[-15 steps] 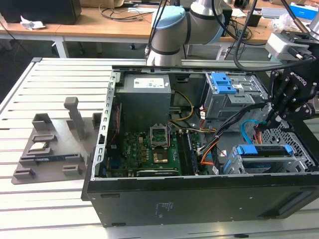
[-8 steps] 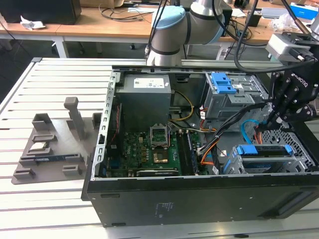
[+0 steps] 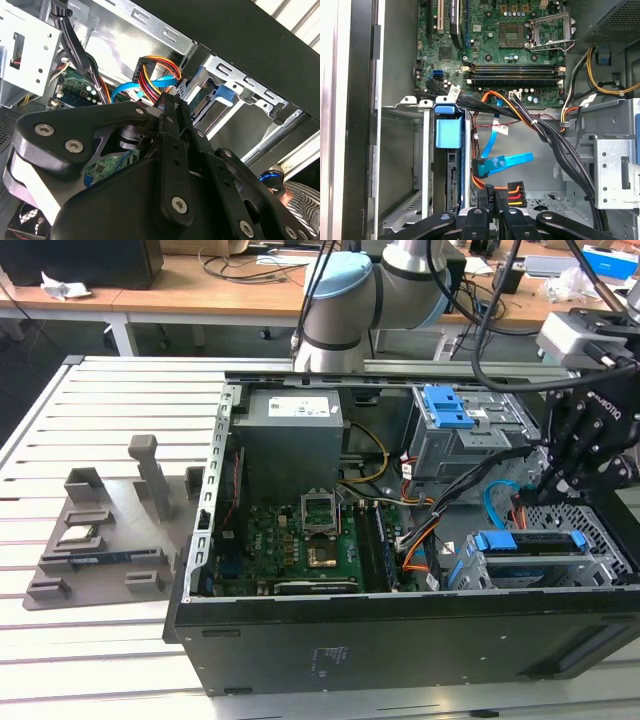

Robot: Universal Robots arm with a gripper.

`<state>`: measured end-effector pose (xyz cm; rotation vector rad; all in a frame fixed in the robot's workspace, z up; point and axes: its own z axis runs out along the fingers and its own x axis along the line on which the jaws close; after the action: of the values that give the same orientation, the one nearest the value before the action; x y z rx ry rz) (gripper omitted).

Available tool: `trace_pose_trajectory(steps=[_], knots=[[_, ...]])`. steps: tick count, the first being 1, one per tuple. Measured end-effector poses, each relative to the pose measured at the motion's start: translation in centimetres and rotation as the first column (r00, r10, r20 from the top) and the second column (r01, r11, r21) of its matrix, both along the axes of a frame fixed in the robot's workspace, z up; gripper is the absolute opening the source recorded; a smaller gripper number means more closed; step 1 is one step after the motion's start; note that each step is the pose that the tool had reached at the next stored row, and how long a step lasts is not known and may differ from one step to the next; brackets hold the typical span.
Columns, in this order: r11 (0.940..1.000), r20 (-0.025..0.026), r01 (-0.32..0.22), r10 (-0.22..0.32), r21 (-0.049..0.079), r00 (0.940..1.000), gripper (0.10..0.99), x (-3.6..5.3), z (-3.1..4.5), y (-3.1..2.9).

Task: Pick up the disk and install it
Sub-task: 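Insert the first disk wire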

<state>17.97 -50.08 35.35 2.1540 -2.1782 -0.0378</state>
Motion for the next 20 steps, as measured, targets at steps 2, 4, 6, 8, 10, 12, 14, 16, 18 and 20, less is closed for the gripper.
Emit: trace_pose_trajectory(steps=[2,4,6,8,10,12,14,16,18,20], knots=[[1.0,0.0,0.0,0.0,0.0,1.0,0.173,0.0,-0.01,-0.12],[1.0,0.0,0.0,0.0,0.0,1.0,0.173,-0.01,-0.02,-0.24],[1.0,0.0,0.0,0.0,0.0,1.0,0.173,-0.01,-0.04,-0.39],[1.0,0.0,0.0,0.0,0.0,1.0,0.173,0.0,-0.06,-0.53],[1.0,0.0,0.0,0.0,0.0,1.0,0.173,-0.01,-0.1,-0.69],[1.0,0.0,0.0,0.0,0.0,1.0,0.173,-0.01,-0.12,-0.76],[1.0,0.0,0.0,0.0,0.0,1.0,0.173,0.0,-0.15,-0.82],[1.0,0.0001,0.0,0.0,-0.001,1.0,0.173,-0.01,-0.2,-0.92],[1.0,0.0,0.0,0.0,-0.001,1.0,0.173,0.0,-0.27,-1.0],[1.0,0.0,0.0,0.0,-0.001,1.0,0.173,-0.01,-0.36,-1.07]])
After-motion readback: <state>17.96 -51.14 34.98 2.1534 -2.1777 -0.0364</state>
